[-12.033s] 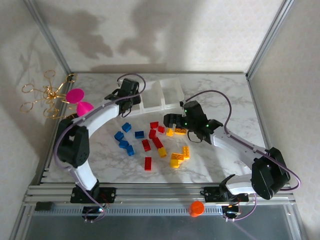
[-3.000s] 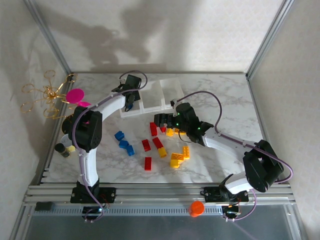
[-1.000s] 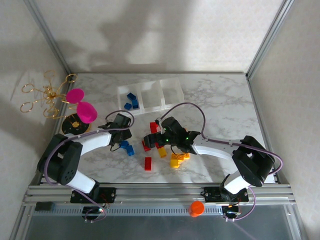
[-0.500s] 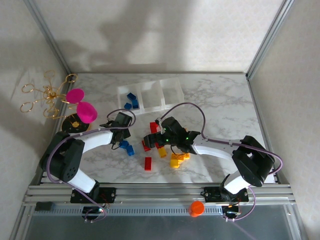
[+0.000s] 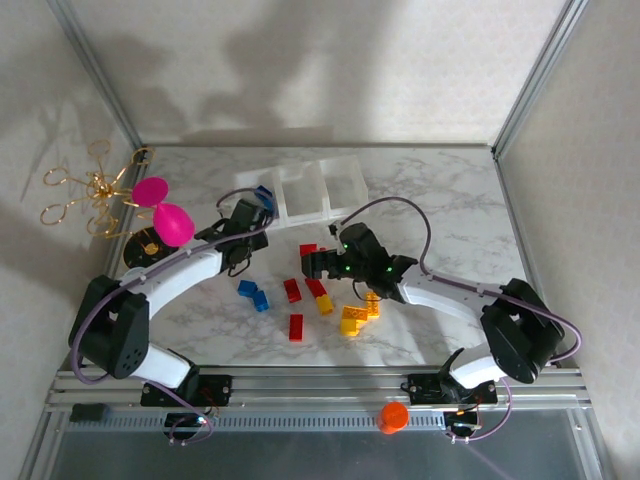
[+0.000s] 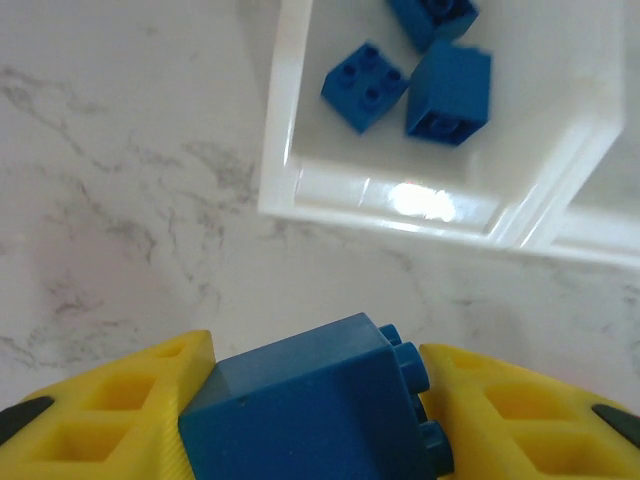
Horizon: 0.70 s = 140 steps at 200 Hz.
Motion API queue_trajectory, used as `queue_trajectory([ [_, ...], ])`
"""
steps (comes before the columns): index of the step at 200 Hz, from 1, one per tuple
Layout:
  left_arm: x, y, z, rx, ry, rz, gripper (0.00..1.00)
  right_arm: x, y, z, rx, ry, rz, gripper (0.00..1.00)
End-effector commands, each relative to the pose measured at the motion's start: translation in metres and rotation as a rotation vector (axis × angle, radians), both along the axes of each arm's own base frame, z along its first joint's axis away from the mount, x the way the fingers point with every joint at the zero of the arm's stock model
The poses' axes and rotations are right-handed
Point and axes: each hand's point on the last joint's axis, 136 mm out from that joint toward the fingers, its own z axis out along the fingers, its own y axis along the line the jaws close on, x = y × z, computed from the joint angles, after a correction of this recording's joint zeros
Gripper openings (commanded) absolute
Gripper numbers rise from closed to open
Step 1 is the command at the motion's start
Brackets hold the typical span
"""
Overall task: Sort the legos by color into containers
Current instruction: Place the lego in the container.
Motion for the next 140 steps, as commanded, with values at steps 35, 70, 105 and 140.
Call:
queue_trajectory([
  [35, 0.050, -0.008, 0.029, 0.082, -0.046, 0.003, 0.35, 0.030, -0.014, 0.021, 0.039, -0.066, -0.085, 0.99],
  [70, 0.083, -0.004, 0.024, 0.131, -0.041, 0.026, 0.35, 0.044, -0.018, 0.024, 0.044, -0.080, -0.112, 0.99],
  [105, 0.114, 0.004, 0.013, 0.174, -0.033, 0.053, 0.35, 0.049, -0.021, 0.026, 0.044, -0.089, -0.119, 0.99],
  [140, 0.140, 0.001, -0.001, 0.227, -0.007, 0.042, 0.39, 0.053, -0.023, 0.030, 0.042, -0.101, -0.125, 0.99],
])
